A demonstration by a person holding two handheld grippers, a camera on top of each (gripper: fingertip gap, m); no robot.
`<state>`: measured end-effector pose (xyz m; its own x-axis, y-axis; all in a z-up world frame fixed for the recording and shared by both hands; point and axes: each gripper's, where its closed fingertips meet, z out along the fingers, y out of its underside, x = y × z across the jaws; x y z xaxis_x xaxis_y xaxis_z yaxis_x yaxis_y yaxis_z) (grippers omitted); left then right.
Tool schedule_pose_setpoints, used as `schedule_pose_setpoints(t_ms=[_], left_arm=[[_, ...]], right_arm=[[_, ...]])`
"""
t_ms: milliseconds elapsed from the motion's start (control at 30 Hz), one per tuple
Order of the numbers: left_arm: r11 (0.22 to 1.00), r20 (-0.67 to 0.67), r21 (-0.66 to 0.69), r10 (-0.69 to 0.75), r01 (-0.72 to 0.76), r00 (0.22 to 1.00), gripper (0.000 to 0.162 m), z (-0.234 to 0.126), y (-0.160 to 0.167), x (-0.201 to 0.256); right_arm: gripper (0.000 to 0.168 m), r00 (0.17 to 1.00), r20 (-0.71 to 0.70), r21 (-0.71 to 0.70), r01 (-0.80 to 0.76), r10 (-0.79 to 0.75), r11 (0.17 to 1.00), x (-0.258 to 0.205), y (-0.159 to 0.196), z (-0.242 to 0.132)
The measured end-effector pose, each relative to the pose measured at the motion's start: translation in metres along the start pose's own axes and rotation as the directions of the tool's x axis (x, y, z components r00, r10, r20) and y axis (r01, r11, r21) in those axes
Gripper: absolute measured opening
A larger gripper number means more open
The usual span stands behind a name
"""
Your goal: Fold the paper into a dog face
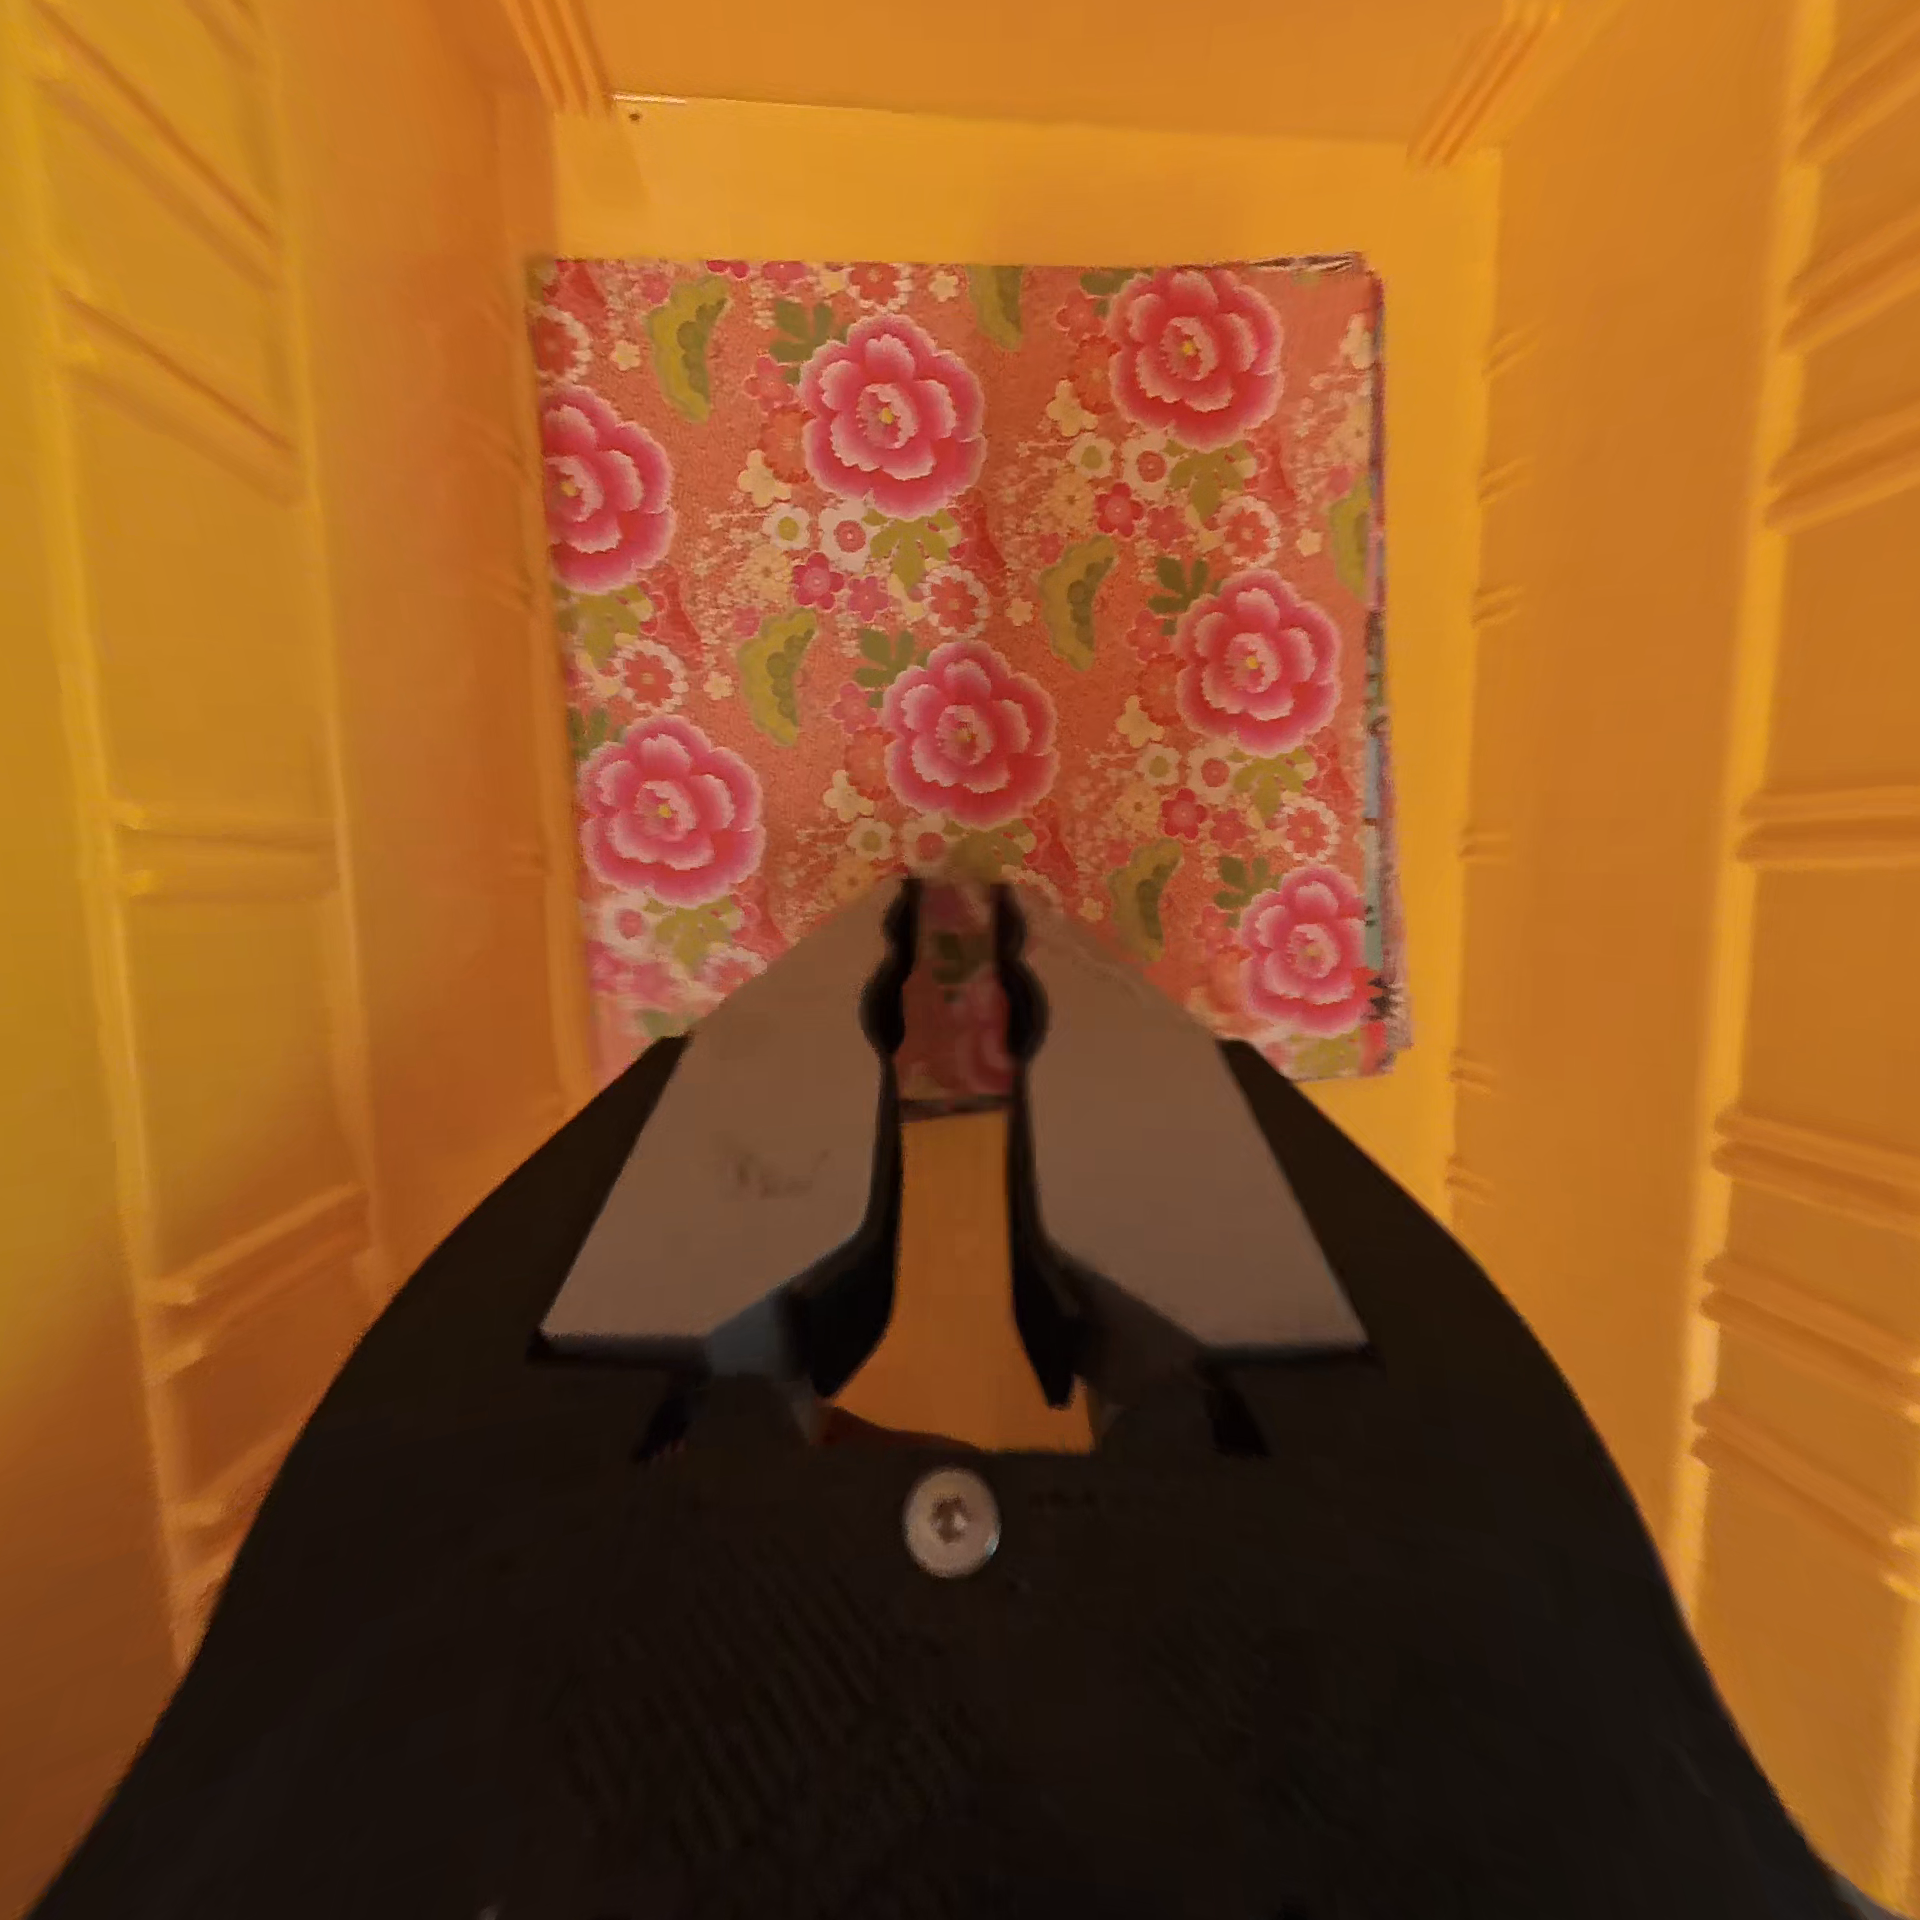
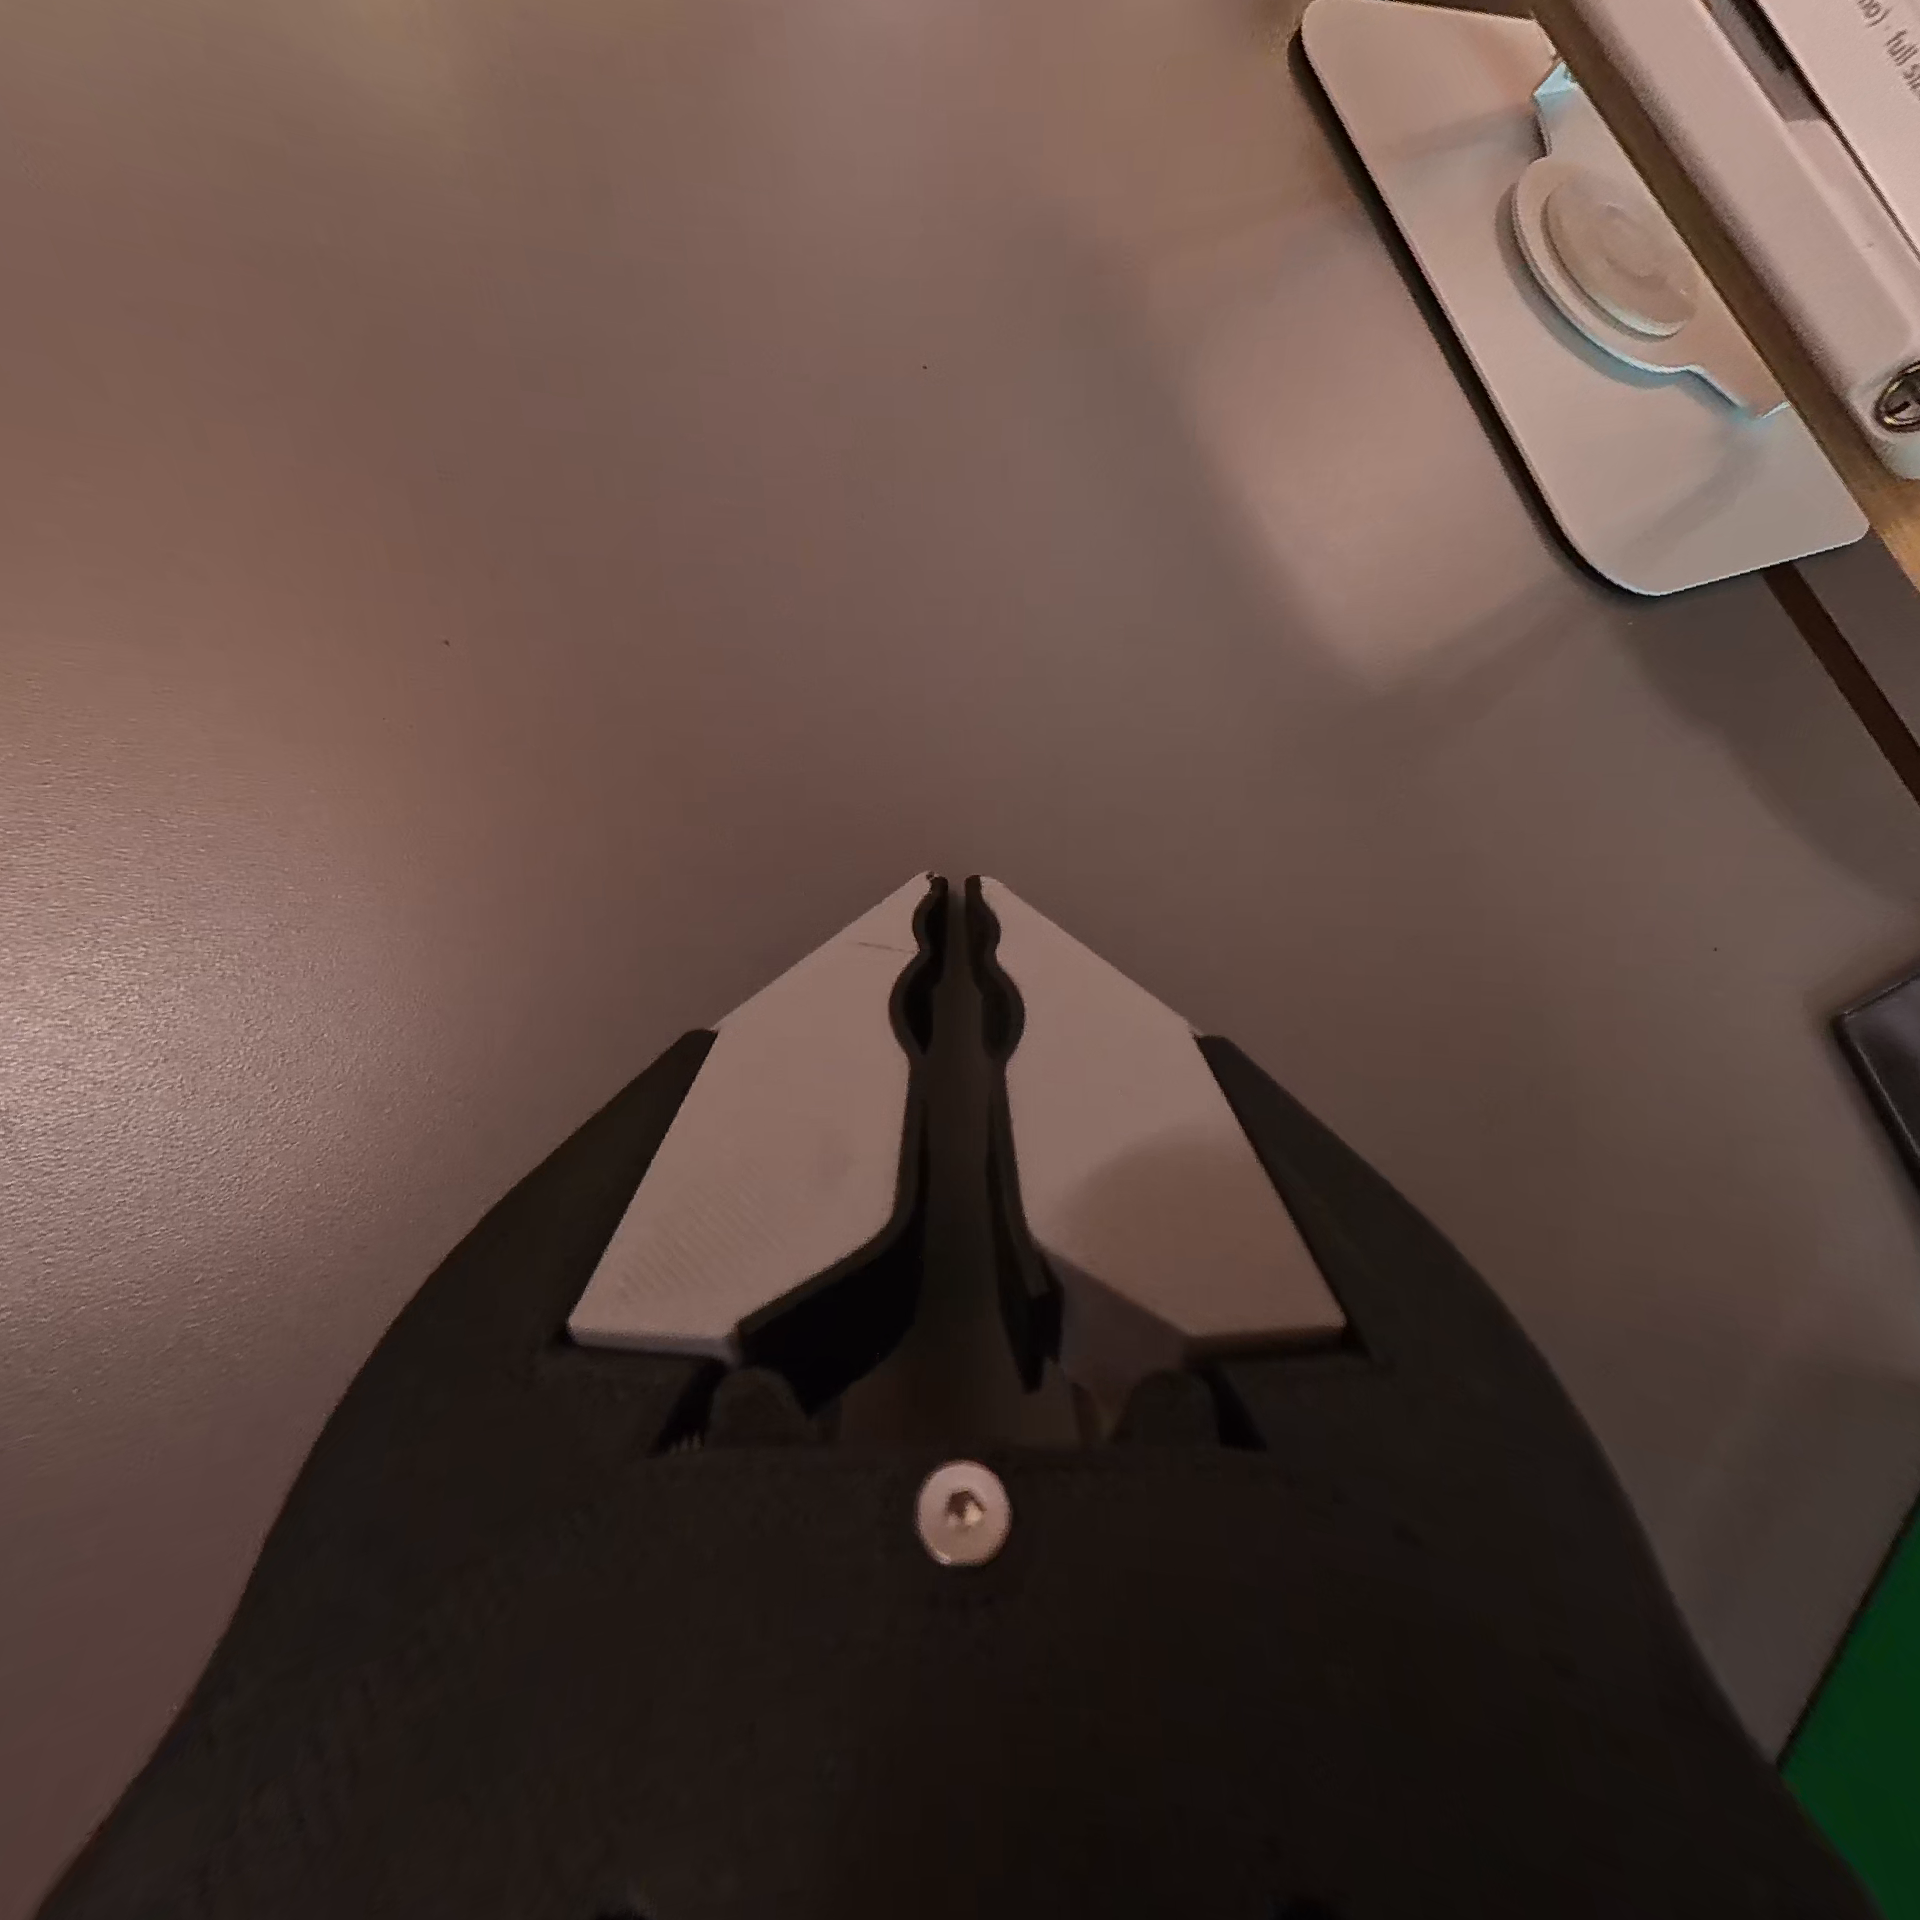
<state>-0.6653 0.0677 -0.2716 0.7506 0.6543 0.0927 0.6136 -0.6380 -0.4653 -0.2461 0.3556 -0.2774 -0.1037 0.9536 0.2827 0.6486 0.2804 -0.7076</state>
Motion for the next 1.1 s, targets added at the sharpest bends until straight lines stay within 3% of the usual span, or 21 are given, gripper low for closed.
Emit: schedule_pose_setpoints(t_ms=[33,67,167,267,333,667,733,867,900,933,1100], left_arm=[[1.000,-0.048,0.010,-0.019,0.020,0.999,0.039,-0.001,-0.004,0.006],[0.999,-0.070,0.029,-0.035,0.037,0.997,0.056,-0.002,-0.009,0.008],[0.995,0.014,0.094,-0.022,0.021,1.000,0.082,-0.006,-0.027,-0.004],[0.998,0.136,-0.008,0.056,-0.056,0.989,0.103,0.006,-0.018,-0.021],[1.000,0.087,0.008,0.029,-0.030,0.996,0.093,0.012,-0.019,-0.018],[0.999,0.094,0.041,0.012,-0.016,0.996,0.091,0.017,-0.021,-0.024],[0.998,0.105,0.060,-0.017,0.011,0.994,0.067,0.014,-0.023,-0.028],[0.998,0.100,0.071,-0.009,0.001,0.995,0.042,0.013,-0.022,-0.025],[0.997,0.092,0.074,-0.001,-0.006,0.996,0.019,0.012,-0.021,-0.022],[0.997,0.094,0.076,-0.002,-0.005,0.996,0.006,0.012,-0.021,-0.021],[0.997,0.078,0.075,0.004,-0.010,0.997,0.000,0.010,-0.014,-0.014]], right_arm=[[0.000,1.000,0.005,0.000,-0.001,0.001,1.000,0.000,0.000,0.000],[0.000,1.000,0.011,0.000,-0.003,0.003,1.000,-0.001,0.000,0.000],[0.000,1.000,0.025,0.000,-0.016,0.016,1.000,-0.001,0.000,0.000],[0.000,1.000,0.015,0.000,-0.006,0.006,1.000,-0.001,0.000,0.000],[0.000,1.000,0.004,-0.001,0.012,-0.012,1.000,-0.002,0.000,0.000],[0.000,1.000,0.022,0.001,-0.010,0.010,1.000,-0.001,-0.001,0.001],[0.000,1.000,0.012,0.001,-0.002,0.002,1.000,-0.001,-0.002,0.001],[0.000,1.000,-0.010,0.000,0.027,-0.027,1.000,-0.002,-0.002,0.001],[0.000,0.999,-0.013,-0.001,0.032,-0.032,0.999,-0.002,-0.002,0.001],[0.000,0.999,-0.017,-0.001,0.035,-0.035,0.999,-0.002,-0.002,0.001],[0.000,0.999,-0.027,-0.001,0.042,-0.042,0.999,-0.001,-0.001,0.001]])
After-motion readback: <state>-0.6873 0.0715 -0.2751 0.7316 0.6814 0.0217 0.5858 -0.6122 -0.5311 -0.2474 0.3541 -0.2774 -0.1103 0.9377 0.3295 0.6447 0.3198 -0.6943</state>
